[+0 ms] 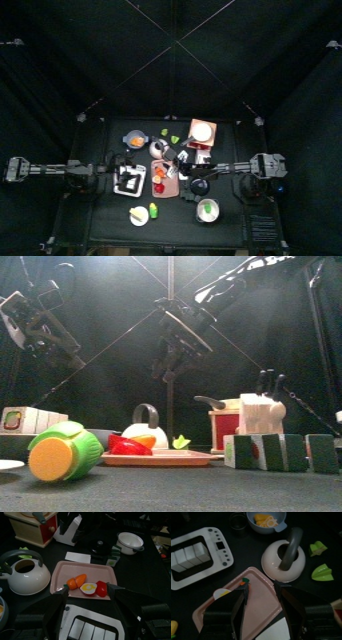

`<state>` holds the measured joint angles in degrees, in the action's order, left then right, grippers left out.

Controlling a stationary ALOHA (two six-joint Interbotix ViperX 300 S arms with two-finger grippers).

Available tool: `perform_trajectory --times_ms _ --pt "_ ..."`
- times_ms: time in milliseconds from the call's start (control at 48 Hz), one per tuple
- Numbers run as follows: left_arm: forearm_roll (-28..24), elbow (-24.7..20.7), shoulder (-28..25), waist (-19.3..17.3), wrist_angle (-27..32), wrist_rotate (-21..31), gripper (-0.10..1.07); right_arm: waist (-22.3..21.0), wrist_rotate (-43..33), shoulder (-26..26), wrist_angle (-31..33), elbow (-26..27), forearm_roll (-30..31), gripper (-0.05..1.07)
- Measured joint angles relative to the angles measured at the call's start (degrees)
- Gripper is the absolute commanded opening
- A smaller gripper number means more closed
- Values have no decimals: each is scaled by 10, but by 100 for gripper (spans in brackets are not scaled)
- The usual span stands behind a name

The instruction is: Grab apple half

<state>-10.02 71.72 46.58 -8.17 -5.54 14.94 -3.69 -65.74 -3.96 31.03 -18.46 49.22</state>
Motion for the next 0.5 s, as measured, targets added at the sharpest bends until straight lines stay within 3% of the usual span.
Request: perform_trajectory --times_ms 271,500 --pt "0 0 1 -1 0 1 95 0 246 -27 106 75 -177 81" --pt "-1 2 1 -1 -1 0 95 -4 462 -63 105 100 -318 82"
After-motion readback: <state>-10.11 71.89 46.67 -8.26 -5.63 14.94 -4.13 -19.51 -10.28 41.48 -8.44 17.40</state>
